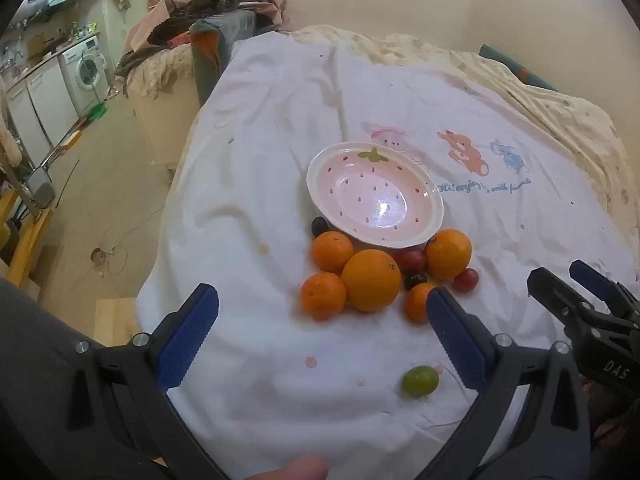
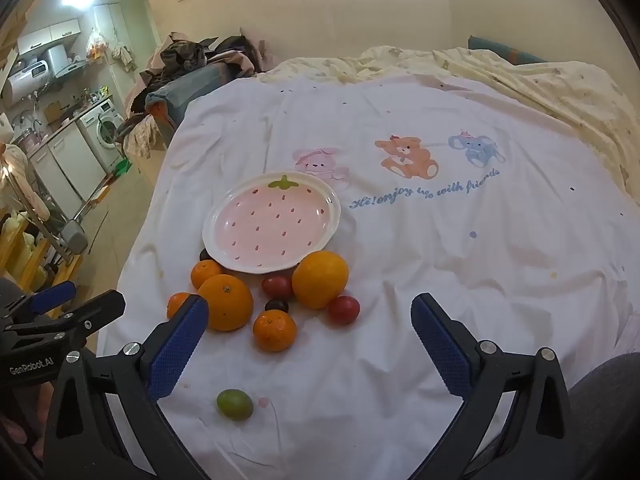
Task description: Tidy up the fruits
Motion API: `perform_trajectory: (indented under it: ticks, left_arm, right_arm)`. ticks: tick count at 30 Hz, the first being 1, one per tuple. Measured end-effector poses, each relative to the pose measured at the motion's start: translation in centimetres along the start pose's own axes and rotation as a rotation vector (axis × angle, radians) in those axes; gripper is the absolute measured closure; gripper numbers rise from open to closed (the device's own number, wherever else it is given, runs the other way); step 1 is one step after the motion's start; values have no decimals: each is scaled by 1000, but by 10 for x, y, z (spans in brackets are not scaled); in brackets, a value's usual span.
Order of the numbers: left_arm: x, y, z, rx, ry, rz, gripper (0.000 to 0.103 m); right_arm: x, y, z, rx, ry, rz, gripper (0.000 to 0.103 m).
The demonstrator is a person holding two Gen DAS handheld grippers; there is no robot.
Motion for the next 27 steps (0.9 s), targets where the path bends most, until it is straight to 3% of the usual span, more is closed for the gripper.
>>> perform_trajectory:
  ticks: [27]
  left_arm:
    - [3, -1, 4, -9, -1, 5, 1]
  right_arm:
    - [4, 0, -3, -8, 15, 9, 0]
Point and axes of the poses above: each gripper's, at about its wrist camera, not at the fingertips, and x roughly the way its jaws point, z to its left, y to its underside, the point moved 5 cm from there along x, roughly the way its jaws point
